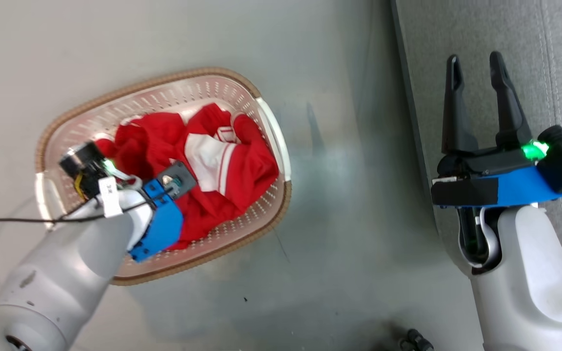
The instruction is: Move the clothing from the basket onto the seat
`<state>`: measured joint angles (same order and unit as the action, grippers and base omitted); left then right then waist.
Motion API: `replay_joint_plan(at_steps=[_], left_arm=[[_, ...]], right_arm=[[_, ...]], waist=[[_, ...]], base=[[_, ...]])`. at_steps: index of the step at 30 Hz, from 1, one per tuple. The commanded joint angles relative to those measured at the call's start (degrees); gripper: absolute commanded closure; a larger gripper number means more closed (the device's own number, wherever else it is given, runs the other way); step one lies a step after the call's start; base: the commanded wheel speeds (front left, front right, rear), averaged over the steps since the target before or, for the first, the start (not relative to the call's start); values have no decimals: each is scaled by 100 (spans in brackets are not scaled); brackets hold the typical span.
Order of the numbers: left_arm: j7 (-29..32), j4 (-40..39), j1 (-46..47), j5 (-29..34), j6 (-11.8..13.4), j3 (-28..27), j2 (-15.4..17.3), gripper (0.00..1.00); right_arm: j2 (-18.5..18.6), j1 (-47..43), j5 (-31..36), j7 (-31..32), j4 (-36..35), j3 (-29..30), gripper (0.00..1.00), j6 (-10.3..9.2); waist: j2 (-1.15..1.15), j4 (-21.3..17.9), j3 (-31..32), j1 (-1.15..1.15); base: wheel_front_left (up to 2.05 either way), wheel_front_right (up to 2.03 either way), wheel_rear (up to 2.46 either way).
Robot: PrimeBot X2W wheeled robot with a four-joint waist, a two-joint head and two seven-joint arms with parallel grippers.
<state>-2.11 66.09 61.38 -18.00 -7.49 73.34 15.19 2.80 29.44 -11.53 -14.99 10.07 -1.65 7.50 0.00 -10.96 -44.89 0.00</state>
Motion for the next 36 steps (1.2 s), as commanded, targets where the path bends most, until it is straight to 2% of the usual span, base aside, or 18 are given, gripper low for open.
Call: replay_joint_plan(at_steps=[1, 13, 25, 30, 36], left_arm=[[-80, -40, -115, -71, 5, 14, -23, 100], [-859, -413, -511, -485, 5, 12, -318, 100], [-1274, -872, -643, -1216, 5, 3, -565, 100], [-1318, -1134, -719, -1469, 5, -116, -602, 100], [-1314, -1707, -867, -1498, 60, -533, -514, 100]], right_arm=[[16, -77, 61, -30, 17, 13, 0, -2], [17, -445, 311, -30, 188, 142, 0, -2], [17, -841, 444, -30, 375, 172, 0, -2], [17, -1023, 443, -30, 458, 158, 0, -2], [16, -1263, 430, -30, 530, 167, 0, -2]], waist=[[0, 118, 178, 0], [0, 557, 1035, 0], [0, 954, 1898, 0], [0, 1037, 2287, 0], [0, 1109, 2732, 0]], base=[[0, 0, 0], [0, 0, 0], [0, 0, 0], [0, 0, 0], [0, 0, 0]])
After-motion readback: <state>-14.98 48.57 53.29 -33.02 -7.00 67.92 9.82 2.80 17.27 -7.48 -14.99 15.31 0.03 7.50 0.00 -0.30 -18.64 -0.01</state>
